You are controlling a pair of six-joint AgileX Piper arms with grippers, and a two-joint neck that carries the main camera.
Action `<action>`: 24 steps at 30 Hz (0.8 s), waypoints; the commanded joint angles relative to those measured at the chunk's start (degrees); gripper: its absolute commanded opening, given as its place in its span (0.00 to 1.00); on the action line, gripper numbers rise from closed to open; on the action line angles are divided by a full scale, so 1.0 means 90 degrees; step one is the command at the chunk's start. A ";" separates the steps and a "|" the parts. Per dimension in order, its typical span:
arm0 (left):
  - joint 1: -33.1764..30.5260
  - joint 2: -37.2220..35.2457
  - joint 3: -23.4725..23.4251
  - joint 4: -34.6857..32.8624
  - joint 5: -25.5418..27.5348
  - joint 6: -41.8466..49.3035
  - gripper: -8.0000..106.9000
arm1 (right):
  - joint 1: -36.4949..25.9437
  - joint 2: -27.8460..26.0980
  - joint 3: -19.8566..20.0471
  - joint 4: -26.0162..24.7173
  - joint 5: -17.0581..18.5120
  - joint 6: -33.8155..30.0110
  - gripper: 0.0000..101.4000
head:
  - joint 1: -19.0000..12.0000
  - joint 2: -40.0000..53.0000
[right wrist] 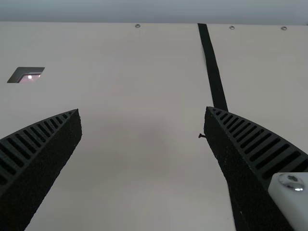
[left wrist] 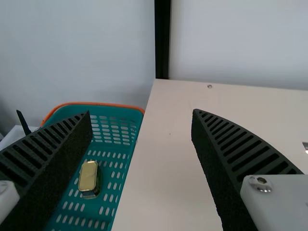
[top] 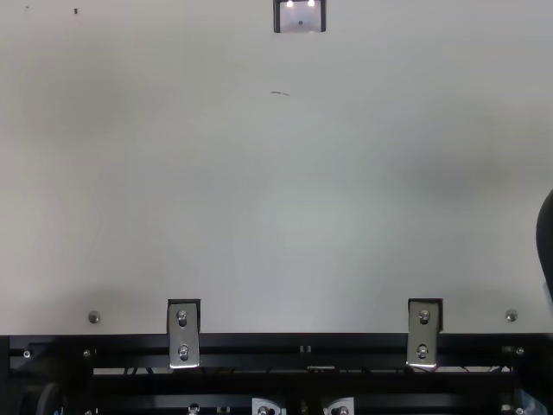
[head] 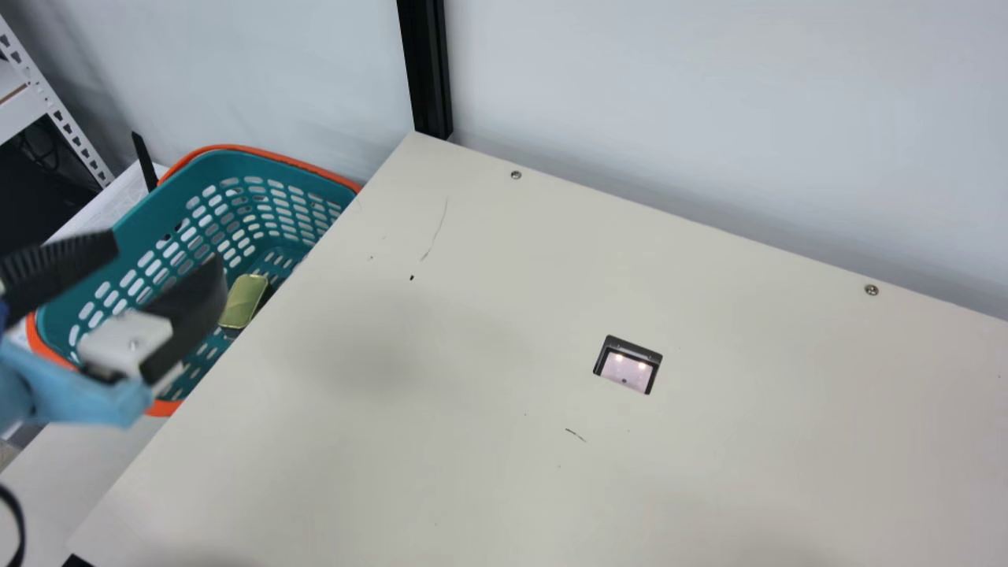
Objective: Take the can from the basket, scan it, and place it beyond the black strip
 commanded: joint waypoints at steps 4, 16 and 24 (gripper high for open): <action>0.0404 0.1886 -0.0775 0.0027 -0.0684 0.0062 0.85 | 0.0000 0.0000 0.0000 -0.0005 0.0000 0.0000 1.00 | -0.0143 0.0041; 0.1810 0.5373 -0.2157 -0.1912 -0.0913 0.2511 0.85 | 0.0000 0.0000 0.0000 -0.0005 0.0000 0.0000 1.00 | -0.0143 0.0041; 0.2853 0.7178 -0.3093 -0.2569 -0.0406 0.4062 0.85 | 0.0000 0.0000 0.0000 -0.0005 0.0000 0.0000 1.00 | -0.0143 0.0041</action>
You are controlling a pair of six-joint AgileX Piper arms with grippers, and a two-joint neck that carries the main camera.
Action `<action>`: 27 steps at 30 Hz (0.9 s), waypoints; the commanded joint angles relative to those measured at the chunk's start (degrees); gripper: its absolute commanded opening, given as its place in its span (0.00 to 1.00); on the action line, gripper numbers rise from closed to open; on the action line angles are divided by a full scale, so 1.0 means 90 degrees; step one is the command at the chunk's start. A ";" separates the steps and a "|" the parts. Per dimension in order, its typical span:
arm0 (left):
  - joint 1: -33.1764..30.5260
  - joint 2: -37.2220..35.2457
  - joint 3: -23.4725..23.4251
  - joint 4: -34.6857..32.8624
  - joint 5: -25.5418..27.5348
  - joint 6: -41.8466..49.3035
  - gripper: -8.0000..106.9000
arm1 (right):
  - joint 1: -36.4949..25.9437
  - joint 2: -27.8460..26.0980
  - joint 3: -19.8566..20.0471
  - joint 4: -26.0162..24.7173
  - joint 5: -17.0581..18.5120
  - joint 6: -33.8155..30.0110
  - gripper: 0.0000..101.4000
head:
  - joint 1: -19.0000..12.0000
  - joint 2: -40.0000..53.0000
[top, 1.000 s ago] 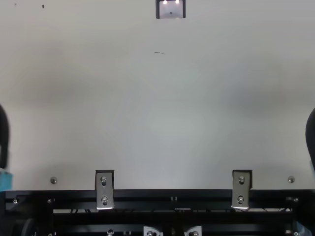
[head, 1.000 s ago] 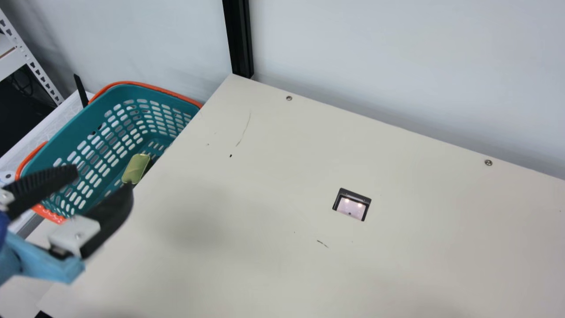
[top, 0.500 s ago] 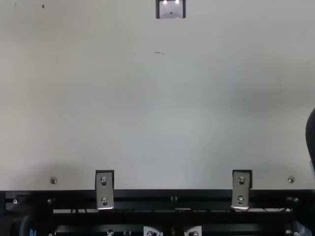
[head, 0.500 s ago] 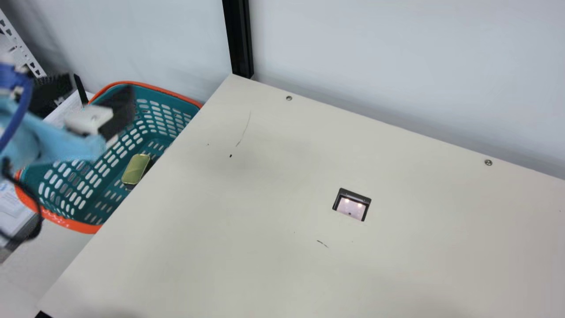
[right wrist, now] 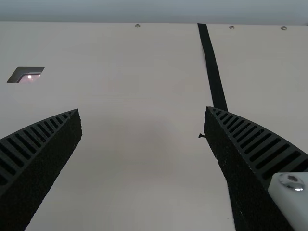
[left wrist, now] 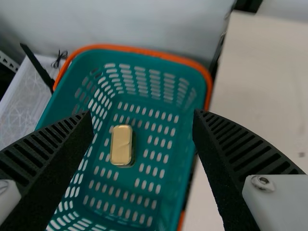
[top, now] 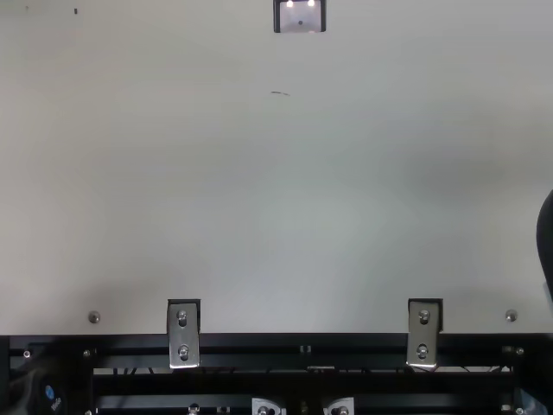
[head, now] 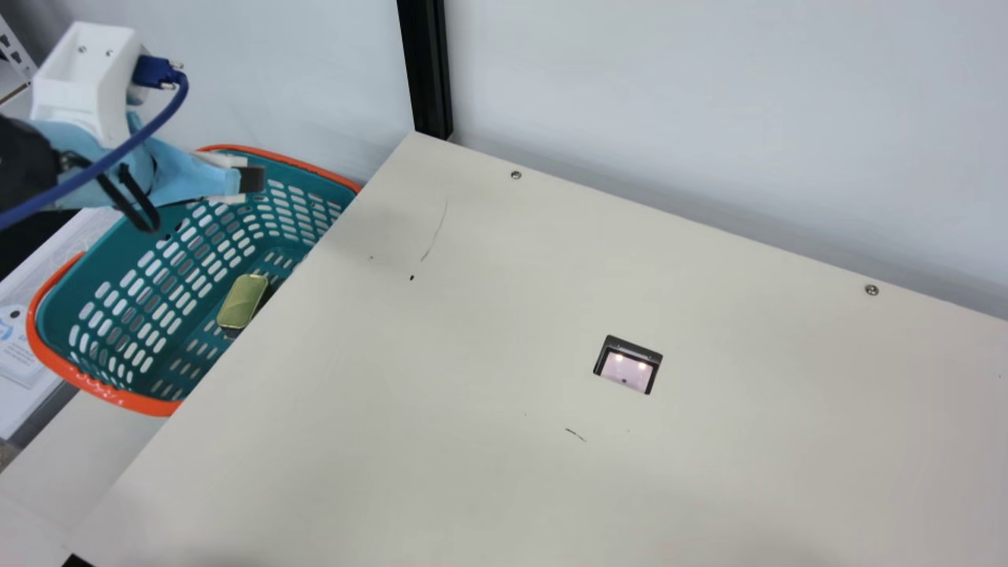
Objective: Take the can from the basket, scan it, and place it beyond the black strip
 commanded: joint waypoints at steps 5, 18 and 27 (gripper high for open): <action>0.0444 0.1717 -0.0499 0.0238 0.0146 0.0593 0.85 | 0.0000 0.0000 0.0000 0.0000 0.0000 0.0000 1.00 | -0.0143 0.0073; 0.0309 0.3694 -0.1289 0.1173 0.0149 -0.0494 0.85 | 0.0000 0.0000 0.0000 0.0000 0.0000 0.0000 1.00 | -0.0143 0.0073; 0.0341 0.4724 -0.2055 0.1072 0.0273 -0.0761 0.85 | 0.0000 0.0000 0.0000 0.0000 0.0000 0.0000 1.00 | -0.0143 0.0073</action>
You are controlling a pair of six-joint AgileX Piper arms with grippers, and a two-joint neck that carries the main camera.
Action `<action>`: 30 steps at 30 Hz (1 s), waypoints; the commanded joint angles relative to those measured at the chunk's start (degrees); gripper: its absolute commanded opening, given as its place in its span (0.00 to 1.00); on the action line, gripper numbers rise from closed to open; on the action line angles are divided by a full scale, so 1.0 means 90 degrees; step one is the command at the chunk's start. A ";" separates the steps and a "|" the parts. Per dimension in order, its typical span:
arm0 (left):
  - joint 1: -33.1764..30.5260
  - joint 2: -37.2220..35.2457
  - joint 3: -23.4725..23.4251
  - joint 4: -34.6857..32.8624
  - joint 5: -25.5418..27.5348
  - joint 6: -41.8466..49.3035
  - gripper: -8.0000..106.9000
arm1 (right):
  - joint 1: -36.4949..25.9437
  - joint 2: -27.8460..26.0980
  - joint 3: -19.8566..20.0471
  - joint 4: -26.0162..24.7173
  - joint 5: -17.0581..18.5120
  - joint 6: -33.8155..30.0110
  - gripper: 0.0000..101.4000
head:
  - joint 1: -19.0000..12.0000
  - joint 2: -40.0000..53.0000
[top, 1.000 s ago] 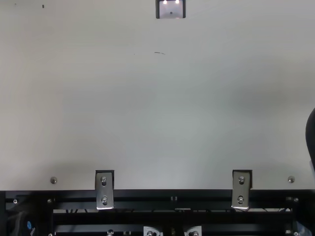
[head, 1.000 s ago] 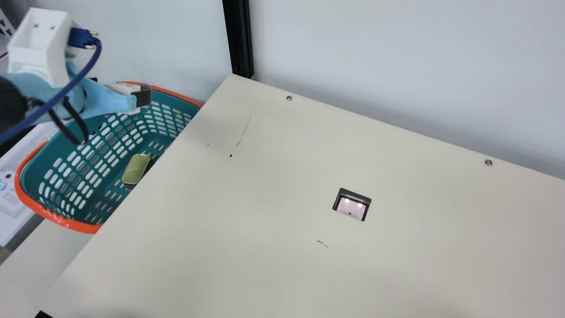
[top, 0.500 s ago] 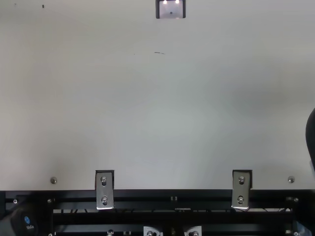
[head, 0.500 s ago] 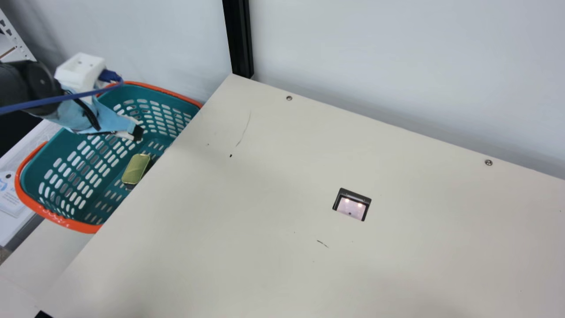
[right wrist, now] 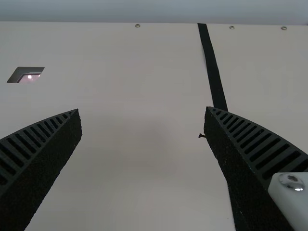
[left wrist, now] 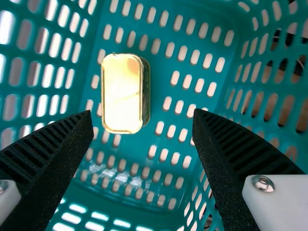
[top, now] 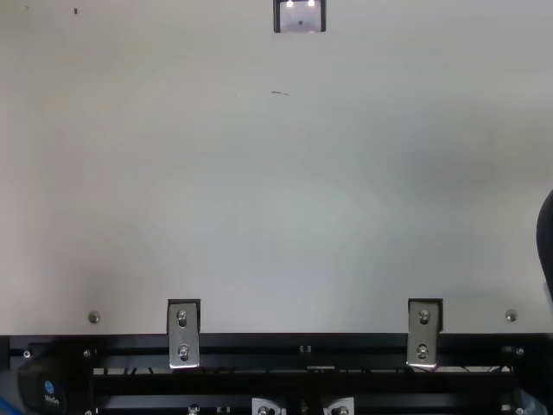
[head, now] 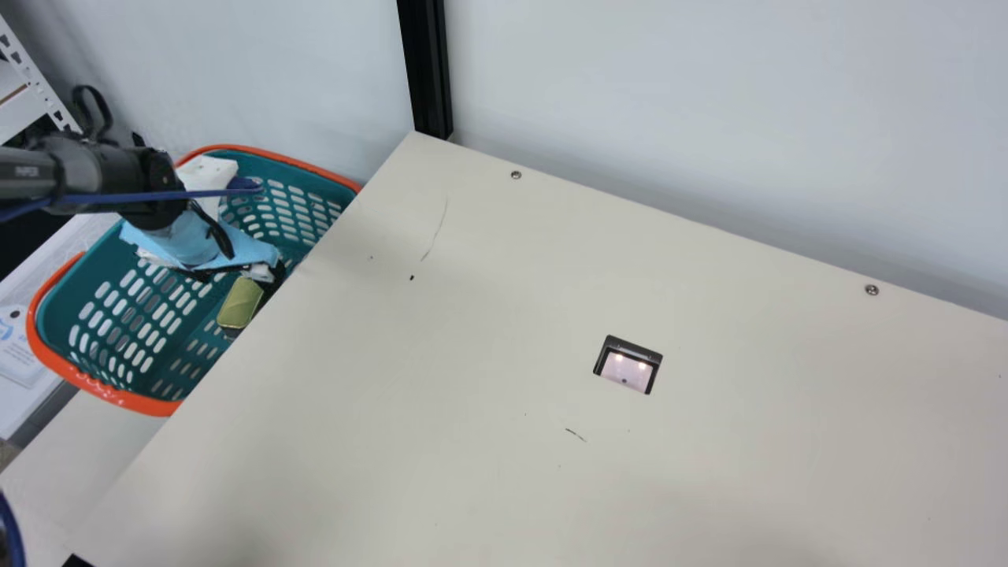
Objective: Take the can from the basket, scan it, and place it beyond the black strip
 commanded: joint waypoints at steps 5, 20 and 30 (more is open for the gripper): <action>0.0138 0.0693 -0.0694 -0.0194 0.0291 0.0128 0.85 | 0.0000 0.0000 0.0000 0.0000 0.0000 0.0000 1.00 | -0.0143 0.0073; 0.0574 0.1906 -0.2311 -0.0524 0.1206 0.0997 0.85 | 0.0000 0.0000 0.0000 0.0000 0.0000 0.0000 1.00 | -0.0143 0.0073; 0.0589 0.2665 -0.3108 -0.0708 0.1477 0.1347 0.85 | 0.0000 0.0000 0.0000 0.0007 0.0000 0.0000 1.00 | -0.0143 0.0073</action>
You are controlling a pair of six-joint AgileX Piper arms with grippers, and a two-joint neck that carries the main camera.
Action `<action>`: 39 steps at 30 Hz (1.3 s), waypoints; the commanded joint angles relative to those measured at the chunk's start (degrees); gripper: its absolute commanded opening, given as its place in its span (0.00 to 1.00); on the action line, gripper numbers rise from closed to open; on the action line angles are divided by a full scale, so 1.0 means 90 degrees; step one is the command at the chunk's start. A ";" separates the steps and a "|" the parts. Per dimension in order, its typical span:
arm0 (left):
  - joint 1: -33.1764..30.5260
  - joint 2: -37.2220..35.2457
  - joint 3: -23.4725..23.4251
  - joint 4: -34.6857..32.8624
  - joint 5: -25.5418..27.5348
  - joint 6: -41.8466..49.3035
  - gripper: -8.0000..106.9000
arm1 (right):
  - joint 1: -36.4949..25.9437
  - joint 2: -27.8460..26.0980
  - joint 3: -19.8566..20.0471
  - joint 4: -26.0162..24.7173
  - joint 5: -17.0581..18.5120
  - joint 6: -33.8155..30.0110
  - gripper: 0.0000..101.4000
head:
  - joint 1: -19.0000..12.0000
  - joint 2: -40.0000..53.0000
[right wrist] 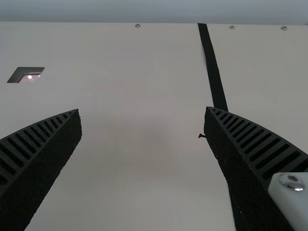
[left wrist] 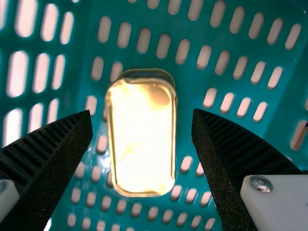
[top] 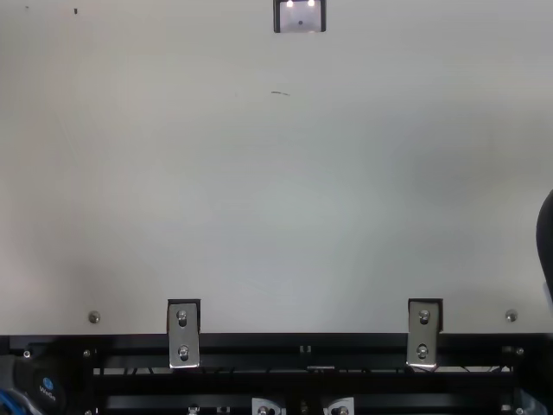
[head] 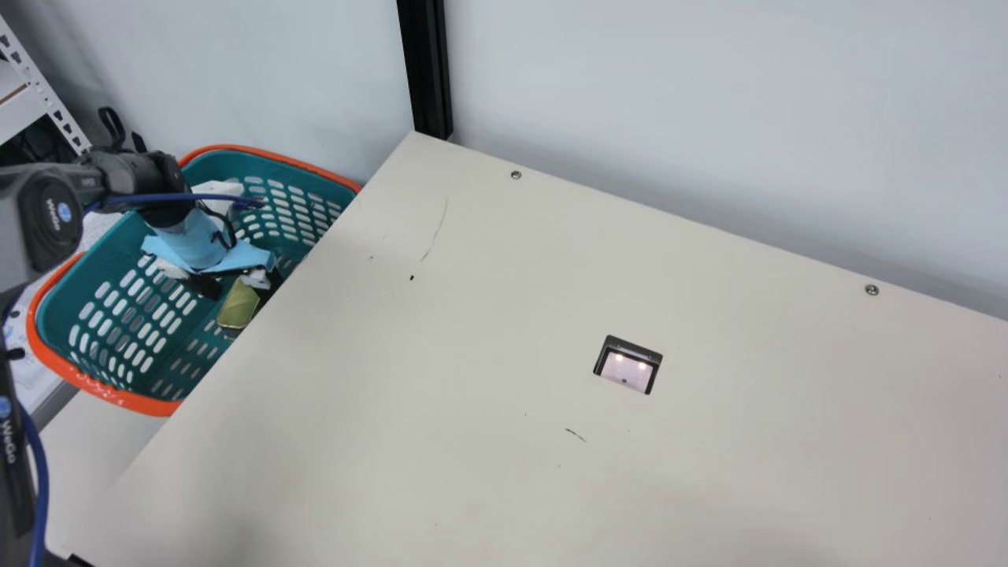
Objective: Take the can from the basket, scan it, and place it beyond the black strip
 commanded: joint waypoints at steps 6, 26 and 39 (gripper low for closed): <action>-0.0055 0.0515 -0.0398 -0.0078 0.0129 0.0057 0.85 | 0.0000 0.0000 0.0000 0.0000 0.0000 0.0000 1.00 | -0.0143 0.0073; -0.0229 -0.1520 0.0753 -0.1044 -0.1196 0.0873 0.16 | 0.0000 0.0000 0.0000 0.0000 0.0000 0.0000 1.00 | -0.0143 0.0073; -0.0606 -0.4270 0.2287 -0.0817 -0.2780 0.0610 0.16 | 0.0000 0.0000 0.0000 0.0000 0.0000 0.0000 1.00 | -0.0143 0.0073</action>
